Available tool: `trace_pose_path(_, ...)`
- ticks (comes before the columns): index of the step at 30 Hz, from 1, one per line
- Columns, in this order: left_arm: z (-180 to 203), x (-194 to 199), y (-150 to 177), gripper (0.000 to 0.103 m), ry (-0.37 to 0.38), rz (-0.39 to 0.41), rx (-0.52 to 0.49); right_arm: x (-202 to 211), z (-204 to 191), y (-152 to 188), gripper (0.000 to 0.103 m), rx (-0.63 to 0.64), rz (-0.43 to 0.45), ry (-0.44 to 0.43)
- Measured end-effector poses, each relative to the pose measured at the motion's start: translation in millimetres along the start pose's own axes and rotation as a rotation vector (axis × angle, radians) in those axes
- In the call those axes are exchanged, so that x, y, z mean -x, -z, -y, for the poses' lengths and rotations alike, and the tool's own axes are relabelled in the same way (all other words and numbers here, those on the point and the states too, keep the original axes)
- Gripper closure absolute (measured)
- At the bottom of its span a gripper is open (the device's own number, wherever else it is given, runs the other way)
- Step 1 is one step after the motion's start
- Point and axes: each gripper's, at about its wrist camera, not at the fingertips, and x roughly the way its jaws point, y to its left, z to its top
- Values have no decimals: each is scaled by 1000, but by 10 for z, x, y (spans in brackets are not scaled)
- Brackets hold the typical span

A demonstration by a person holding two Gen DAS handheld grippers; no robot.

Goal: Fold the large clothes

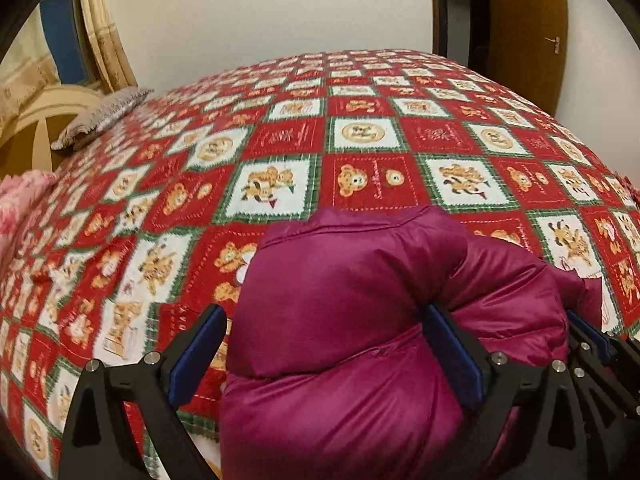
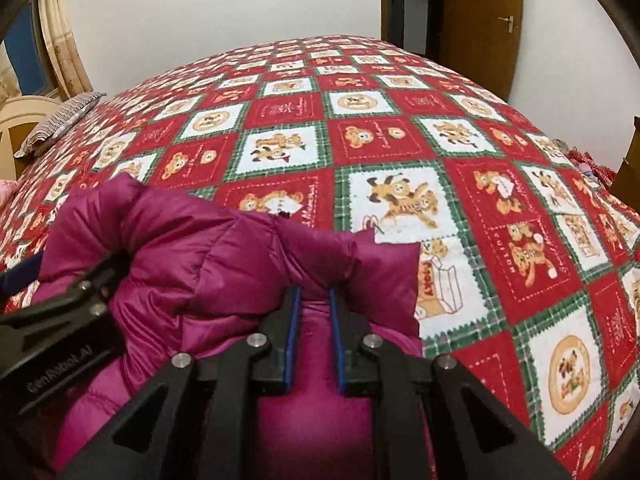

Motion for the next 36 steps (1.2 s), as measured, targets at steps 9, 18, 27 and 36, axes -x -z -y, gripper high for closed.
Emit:
trace_pose_path(9, 7, -9, 25, 2, -2, -7, 0, 13, 29, -5, 87, -12, -4, -16)
trace_pose_path(18, 17, 32, 31, 2, -13, 1, -15, 651, -87, 270, 85, 10, 61, -54)
trace_pose_path(27, 64, 125, 61, 2, -65, 13, -48, 460, -138, 451, 85, 32, 90, -63)
trace_pose_path(36, -54, 342, 210, 2, -33, -20, 15, 438, -125, 473, 85, 25, 105, -79)
